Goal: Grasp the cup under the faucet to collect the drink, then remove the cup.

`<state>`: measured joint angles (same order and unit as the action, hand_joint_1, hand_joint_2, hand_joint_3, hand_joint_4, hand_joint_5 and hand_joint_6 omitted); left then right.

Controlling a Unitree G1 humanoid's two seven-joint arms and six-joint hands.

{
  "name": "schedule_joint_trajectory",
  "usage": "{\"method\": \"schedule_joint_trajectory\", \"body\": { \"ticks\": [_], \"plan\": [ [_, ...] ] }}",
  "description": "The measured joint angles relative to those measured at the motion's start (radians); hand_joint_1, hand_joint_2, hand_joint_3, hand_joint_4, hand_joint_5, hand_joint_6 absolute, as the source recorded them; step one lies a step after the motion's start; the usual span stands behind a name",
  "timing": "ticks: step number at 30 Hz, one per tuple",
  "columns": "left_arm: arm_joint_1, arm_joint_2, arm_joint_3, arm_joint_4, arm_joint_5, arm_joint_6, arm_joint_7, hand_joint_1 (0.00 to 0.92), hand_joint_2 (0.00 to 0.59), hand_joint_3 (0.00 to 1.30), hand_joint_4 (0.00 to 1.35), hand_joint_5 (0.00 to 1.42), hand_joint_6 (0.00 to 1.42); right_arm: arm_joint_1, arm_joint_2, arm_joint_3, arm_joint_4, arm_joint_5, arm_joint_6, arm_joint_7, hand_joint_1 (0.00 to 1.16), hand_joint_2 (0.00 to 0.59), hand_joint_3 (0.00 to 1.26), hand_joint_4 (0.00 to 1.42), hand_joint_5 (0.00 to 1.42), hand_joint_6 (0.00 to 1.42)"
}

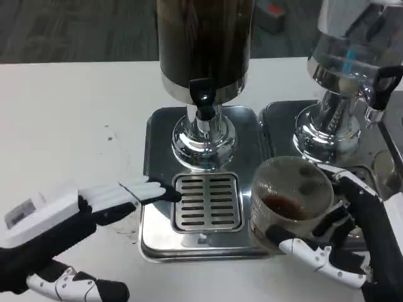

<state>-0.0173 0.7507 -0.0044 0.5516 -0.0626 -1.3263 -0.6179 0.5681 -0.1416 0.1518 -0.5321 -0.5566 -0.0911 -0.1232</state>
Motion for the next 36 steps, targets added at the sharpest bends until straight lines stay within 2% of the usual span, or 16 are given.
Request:
{"method": "schedule_joint_trajectory", "body": {
  "ticks": [15,26,36],
  "plan": [
    [0.098,0.043,-0.018,-0.088,-0.045,-0.016,0.014,0.000,0.109,0.16,0.07,0.08,0.23,0.092,-0.016,-0.001,-0.065,0.018,-0.008,0.012,0.94,0.196,0.56,0.61,0.82,1.00],
    [0.107,0.067,-0.015,-0.101,-0.045,-0.031,0.022,0.000,0.109,0.17,0.07,0.08,0.22,0.125,-0.017,0.000,-0.072,0.025,-0.019,0.014,0.94,0.189,0.56,0.61,0.83,1.01],
    [0.106,0.071,-0.016,-0.099,-0.045,-0.031,0.022,0.000,0.109,0.17,0.07,0.08,0.22,0.136,-0.012,0.007,-0.072,0.026,-0.035,0.014,0.95,0.186,0.57,0.63,0.83,1.02]
  ]
}}
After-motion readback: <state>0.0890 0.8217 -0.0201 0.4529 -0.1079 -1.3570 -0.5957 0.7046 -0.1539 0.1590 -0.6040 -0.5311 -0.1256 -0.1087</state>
